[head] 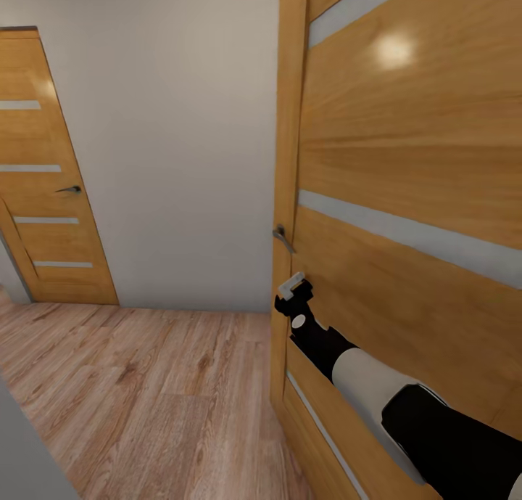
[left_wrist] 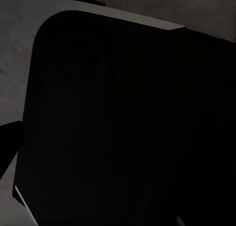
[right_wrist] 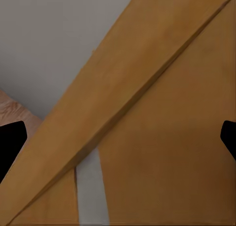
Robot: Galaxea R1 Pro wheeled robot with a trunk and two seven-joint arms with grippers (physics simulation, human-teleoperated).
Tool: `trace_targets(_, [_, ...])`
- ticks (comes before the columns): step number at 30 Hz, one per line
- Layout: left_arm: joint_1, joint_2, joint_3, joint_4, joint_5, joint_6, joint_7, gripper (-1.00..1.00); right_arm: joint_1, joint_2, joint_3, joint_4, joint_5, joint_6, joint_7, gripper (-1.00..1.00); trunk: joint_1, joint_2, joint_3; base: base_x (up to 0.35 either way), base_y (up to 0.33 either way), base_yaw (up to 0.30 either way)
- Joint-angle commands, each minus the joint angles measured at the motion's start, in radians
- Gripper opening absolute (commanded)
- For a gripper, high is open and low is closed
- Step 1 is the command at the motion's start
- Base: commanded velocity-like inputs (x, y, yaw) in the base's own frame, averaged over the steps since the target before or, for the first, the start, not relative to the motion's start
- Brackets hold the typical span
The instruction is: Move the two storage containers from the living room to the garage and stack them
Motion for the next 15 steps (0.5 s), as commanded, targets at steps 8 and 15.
trace_targets(8, [0.000, 0.001, 0.006, -0.001, 0.003, -0.001, 0.000, 1.00, -0.002, 0.000, -0.014, 0.002, 0.008, 0.008, -0.011, 1.00, 0.000, -0.001, -0.001, 0.000, -0.156, 0.000])
trace_targets(15, [0.000, 0.001, 0.006, -0.001, 0.003, -0.001, 0.000, 1.00, -0.001, 0.000, -0.014, 0.002, 0.008, 0.009, -0.011, 1.00, 0.000, -0.001, -0.001, 0.000, -0.016, 0.000])
